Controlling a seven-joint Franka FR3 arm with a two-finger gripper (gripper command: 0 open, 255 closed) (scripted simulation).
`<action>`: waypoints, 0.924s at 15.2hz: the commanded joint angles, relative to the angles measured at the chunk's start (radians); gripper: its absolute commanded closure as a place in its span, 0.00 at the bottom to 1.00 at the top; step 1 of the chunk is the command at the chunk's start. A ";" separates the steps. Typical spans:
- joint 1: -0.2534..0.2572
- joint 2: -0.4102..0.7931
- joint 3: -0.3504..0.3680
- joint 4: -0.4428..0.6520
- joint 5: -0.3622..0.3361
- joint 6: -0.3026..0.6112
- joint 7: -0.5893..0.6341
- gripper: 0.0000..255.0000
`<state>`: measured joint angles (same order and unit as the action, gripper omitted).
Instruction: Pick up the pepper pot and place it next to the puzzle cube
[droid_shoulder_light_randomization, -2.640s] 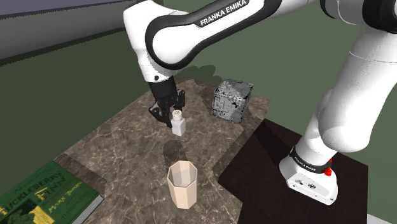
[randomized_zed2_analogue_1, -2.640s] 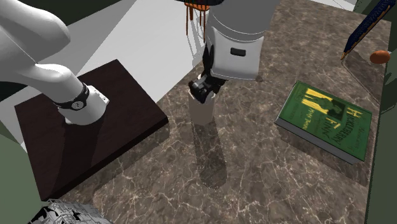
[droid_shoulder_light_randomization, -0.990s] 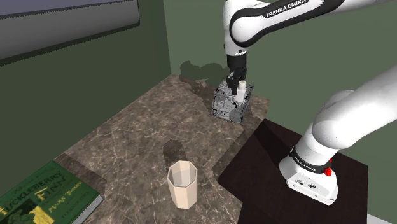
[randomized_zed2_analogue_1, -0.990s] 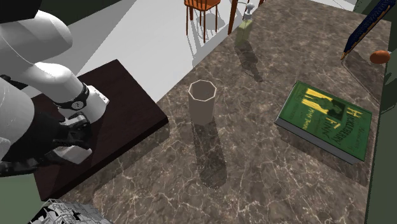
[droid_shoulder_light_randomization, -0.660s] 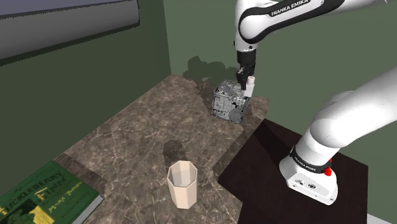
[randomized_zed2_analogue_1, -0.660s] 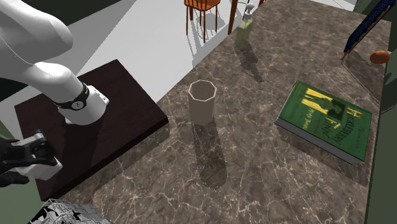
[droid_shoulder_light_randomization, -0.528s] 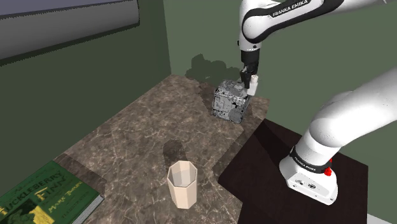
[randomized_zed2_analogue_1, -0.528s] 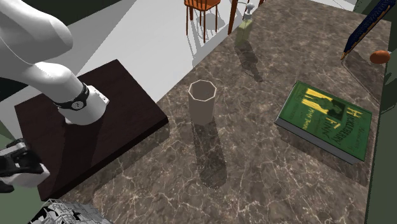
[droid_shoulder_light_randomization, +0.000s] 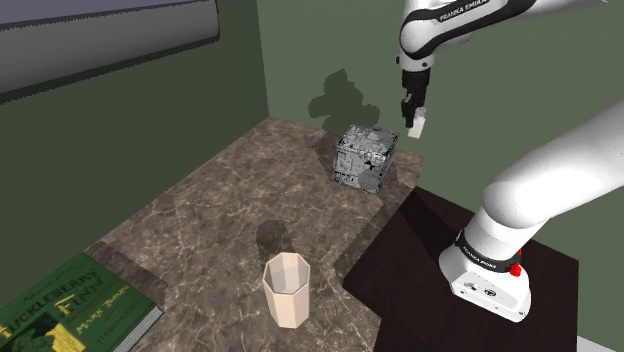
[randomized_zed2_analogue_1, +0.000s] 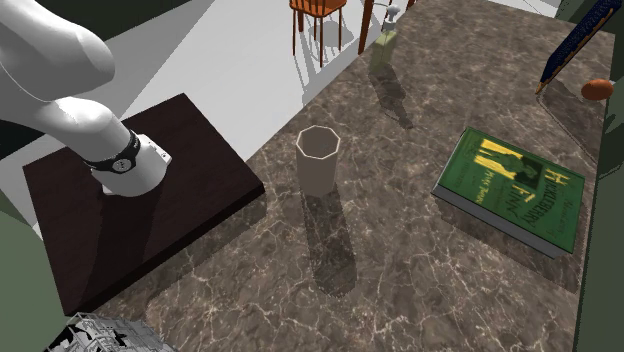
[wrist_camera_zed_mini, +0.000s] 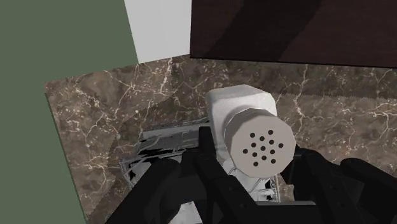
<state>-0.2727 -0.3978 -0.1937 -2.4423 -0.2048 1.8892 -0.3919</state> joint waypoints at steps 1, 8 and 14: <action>-0.025 0.012 -0.037 0.013 -0.023 0.008 -0.051 1.00; -0.060 0.078 -0.103 0.033 -0.050 0.067 -0.131 1.00; -0.061 0.117 -0.113 -0.017 -0.053 0.155 -0.124 1.00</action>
<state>-0.3330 -0.2885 -0.3045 -2.4518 -0.2576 2.0289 -0.5161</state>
